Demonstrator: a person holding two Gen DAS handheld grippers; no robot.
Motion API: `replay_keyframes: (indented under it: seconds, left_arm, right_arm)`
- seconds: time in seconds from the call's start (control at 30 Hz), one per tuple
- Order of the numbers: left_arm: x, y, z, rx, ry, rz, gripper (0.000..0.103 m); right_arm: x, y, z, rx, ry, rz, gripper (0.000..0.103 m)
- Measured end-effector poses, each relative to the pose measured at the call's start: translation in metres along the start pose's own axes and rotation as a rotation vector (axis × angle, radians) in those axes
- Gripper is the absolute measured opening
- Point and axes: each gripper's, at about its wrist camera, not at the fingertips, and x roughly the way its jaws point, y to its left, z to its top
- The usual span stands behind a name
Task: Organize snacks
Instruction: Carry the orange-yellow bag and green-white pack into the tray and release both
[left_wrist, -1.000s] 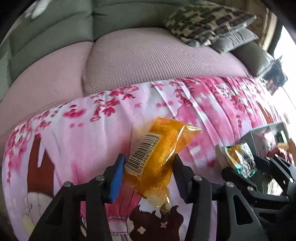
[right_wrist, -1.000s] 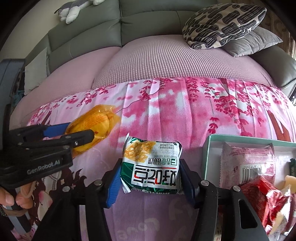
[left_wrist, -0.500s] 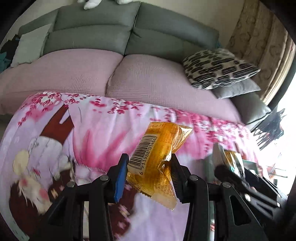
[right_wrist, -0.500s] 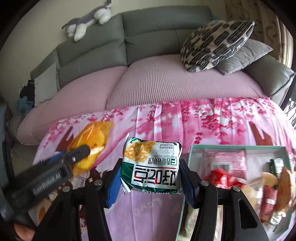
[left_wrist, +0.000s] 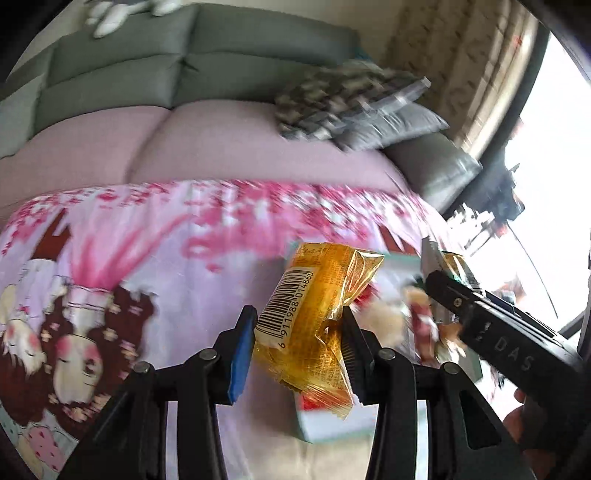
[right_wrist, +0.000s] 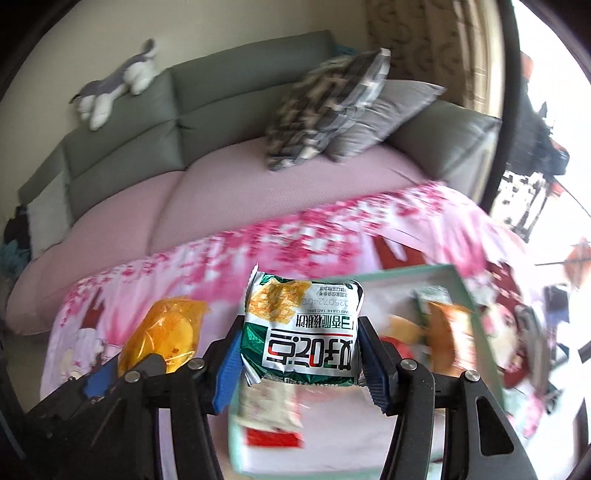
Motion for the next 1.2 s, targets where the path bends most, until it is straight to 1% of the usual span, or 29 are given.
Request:
replay_keyframes:
  seconds: [0.17,0.33,0.37,0.43,0.47,0.5,0.63,0.7,0.73,0.77,0.83,0.9,0.97,1.07,1.2]
  left_arm:
    - [0.022,-0.029,-0.017,0.062,0.075,0.001,0.046]
    - [0.035,-0.042,-0.028,0.108,0.124,0.01,0.046]
    - [0.036,-0.041,-0.029,0.099,0.131,0.006,0.049]
    - [0.037,-0.038,-0.032,0.079,0.147,-0.004,0.057]
    - [0.036,-0.037,-0.033,0.077,0.149,-0.005,0.066]
    - [0.034,-0.035,-0.034,0.072,0.145,-0.005,0.07]
    - [0.029,-0.028,-0.036,0.036,0.157,-0.04,0.073]
    - [0.026,-0.025,-0.038,0.023,0.167,-0.047,0.076]
    - [0.024,-0.024,-0.038,0.019,0.163,-0.046,0.077]
    - [0.023,-0.024,-0.038,0.016,0.159,-0.04,0.078]
    - [0.019,-0.022,-0.038,0.007,0.15,-0.019,0.078]
    - [0.015,-0.019,-0.039,-0.003,0.138,0.018,0.079]
    - [0.013,-0.017,-0.041,-0.006,0.13,0.053,0.082]
    - [0.011,-0.01,-0.045,-0.021,0.125,0.105,0.085]
    - [0.01,0.0,-0.053,-0.05,0.135,0.149,0.09]
  right_arm:
    - [0.014,-0.033,-0.023,0.032,0.088,-0.054,0.06]
    - [0.031,-0.049,-0.043,0.043,0.17,-0.069,0.06]
    - [0.034,-0.052,-0.045,0.052,0.185,-0.061,0.06]
    - [0.036,-0.056,-0.048,0.067,0.196,-0.048,0.061]
    - [0.037,-0.058,-0.049,0.068,0.199,-0.05,0.061]
    - [0.038,-0.059,-0.05,0.071,0.201,-0.051,0.061]
    - [0.04,-0.06,-0.054,0.076,0.216,-0.053,0.062]
    - [0.038,-0.061,-0.055,0.071,0.217,-0.05,0.063]
    - [0.039,-0.062,-0.054,0.069,0.217,-0.042,0.067]
    - [0.038,-0.061,-0.054,0.065,0.214,-0.034,0.069]
    - [0.036,-0.06,-0.055,0.053,0.212,-0.034,0.07]
    - [0.033,-0.058,-0.056,0.047,0.205,-0.029,0.071]
    - [0.029,-0.056,-0.057,0.04,0.194,-0.02,0.079]
    - [0.023,-0.051,-0.061,0.022,0.177,-0.002,0.081]
    - [0.02,-0.044,-0.07,-0.007,0.173,0.007,0.081]
